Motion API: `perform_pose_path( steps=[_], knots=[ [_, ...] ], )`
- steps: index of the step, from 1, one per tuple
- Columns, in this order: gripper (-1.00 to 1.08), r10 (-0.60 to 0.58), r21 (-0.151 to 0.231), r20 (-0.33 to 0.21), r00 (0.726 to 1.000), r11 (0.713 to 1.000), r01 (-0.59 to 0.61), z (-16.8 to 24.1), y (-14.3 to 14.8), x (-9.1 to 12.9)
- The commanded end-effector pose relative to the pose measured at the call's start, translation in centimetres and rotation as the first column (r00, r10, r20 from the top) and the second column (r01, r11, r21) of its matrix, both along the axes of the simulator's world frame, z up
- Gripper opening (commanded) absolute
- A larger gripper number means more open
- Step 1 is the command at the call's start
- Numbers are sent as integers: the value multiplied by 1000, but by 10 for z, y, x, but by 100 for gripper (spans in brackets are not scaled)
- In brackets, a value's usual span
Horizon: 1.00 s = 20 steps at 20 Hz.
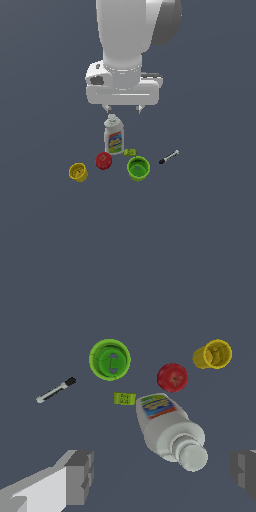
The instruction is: Pick up a designated object from a clutter of objects.
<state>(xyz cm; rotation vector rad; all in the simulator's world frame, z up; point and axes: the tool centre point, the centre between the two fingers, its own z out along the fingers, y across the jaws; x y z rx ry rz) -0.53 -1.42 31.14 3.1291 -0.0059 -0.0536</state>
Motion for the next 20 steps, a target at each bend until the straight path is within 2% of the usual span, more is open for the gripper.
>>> perform_pose_path(
  steps=[1, 11, 20],
  knots=[
    [28, 0, 0, 0, 1000, 1000, 0, 0, 0, 0],
    [28, -14, 0, -4, 1000, 1000, 14, 3, 0, -2],
    [28, -82, -12, -21, 996, 997, 82, -3, 3, 11]
  ],
)
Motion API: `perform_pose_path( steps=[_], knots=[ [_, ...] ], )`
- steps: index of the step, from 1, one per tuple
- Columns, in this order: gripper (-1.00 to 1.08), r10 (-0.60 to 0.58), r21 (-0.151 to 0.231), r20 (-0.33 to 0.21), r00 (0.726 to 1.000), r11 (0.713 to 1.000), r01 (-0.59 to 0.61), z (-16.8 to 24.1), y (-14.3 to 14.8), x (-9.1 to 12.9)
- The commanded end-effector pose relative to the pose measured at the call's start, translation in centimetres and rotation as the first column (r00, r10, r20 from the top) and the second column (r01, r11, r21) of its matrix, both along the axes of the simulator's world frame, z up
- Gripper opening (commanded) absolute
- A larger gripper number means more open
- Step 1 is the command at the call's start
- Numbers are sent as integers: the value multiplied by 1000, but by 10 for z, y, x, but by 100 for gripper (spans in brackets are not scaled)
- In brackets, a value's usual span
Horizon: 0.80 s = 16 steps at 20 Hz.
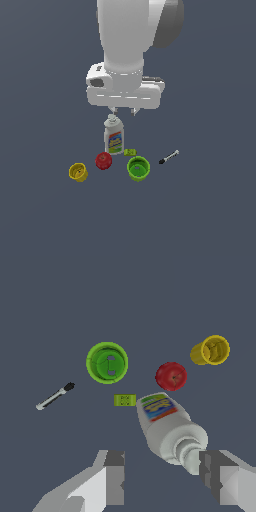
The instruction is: Pick up a designated object from a clutter of objects.
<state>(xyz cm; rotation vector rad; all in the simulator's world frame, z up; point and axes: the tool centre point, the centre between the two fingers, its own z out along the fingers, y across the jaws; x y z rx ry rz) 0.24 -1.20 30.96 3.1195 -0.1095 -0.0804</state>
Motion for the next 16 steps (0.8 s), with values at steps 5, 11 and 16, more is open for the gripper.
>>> perform_pose_path(
  steps=[5, 11, 16],
  knots=[
    [28, -92, -18, -22, 996, 996, 91, -9, 3, 16],
    [28, -216, -53, -46, 975, 975, 214, -24, 8, 37],
    [28, -323, -92, -59, 944, 944, 317, -39, 13, 55]
  ],
)
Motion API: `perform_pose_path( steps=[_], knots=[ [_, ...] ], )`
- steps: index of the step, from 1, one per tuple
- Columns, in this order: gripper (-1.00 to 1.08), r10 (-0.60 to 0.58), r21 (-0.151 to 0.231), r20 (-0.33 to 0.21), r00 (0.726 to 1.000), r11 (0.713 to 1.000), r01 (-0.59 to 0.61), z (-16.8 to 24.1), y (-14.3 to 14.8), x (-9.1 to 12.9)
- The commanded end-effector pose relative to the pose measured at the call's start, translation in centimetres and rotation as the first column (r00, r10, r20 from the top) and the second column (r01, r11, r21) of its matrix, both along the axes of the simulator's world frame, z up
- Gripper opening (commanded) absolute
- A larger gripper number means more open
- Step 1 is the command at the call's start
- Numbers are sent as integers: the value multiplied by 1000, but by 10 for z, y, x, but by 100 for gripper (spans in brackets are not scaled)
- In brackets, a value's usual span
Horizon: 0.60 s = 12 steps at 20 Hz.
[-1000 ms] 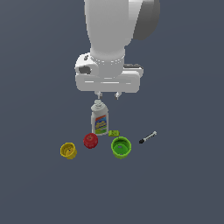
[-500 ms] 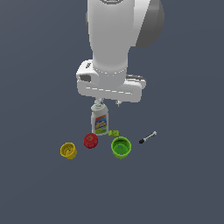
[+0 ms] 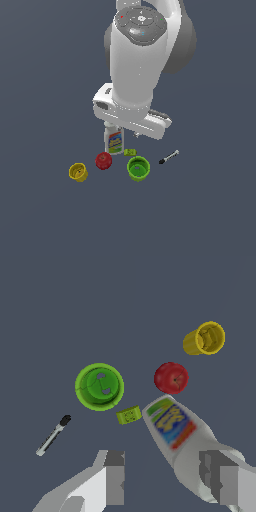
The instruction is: Pick up a designated object from a clutter of objects.
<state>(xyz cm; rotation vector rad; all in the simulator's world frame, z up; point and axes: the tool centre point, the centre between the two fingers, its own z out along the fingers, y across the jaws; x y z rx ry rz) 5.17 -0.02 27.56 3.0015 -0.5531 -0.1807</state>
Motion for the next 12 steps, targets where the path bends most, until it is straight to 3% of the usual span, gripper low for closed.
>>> perform_pose_path(
  steps=[1, 12],
  knots=[
    [28, -56, -19, -10, 998, 998, 56, -8, 3, 9],
    [28, -290, -122, -29, 957, 951, 285, -46, 15, 42]
  ],
)
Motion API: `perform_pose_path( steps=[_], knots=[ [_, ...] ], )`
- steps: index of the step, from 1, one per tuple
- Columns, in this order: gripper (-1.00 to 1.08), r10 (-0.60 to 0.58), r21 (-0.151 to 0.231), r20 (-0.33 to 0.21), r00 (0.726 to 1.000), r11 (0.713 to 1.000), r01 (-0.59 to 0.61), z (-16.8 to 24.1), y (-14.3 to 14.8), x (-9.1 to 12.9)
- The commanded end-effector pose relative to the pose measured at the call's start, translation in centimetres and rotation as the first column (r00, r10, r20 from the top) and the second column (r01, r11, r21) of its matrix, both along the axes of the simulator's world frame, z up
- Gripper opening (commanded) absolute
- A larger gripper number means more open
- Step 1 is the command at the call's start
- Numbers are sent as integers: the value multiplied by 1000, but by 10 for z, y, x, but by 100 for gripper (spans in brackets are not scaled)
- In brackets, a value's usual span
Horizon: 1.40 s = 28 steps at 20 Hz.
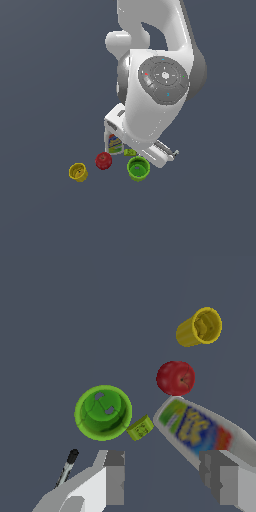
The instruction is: Pick up a designated object from a clutter of objects.
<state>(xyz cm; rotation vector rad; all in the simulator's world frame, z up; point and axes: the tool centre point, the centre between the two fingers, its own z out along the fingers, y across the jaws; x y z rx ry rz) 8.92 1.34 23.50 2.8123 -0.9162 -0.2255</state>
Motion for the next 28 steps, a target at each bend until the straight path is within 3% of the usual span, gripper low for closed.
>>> perform_pose_path(
  steps=[1, 7, 13, 22, 28],
  knots=[
    [28, -54, -26, -6, 999, 998, 54, -10, 3, 7],
    [28, -178, -93, -8, 984, 980, 177, -33, 11, 21],
    [28, -296, -165, 6, 955, 942, 293, -59, 20, 34],
    [28, -451, -271, 59, 890, 851, 449, -99, 35, 46],
    [28, -519, -321, 102, 849, 790, 522, -120, 43, 51]
  ],
)
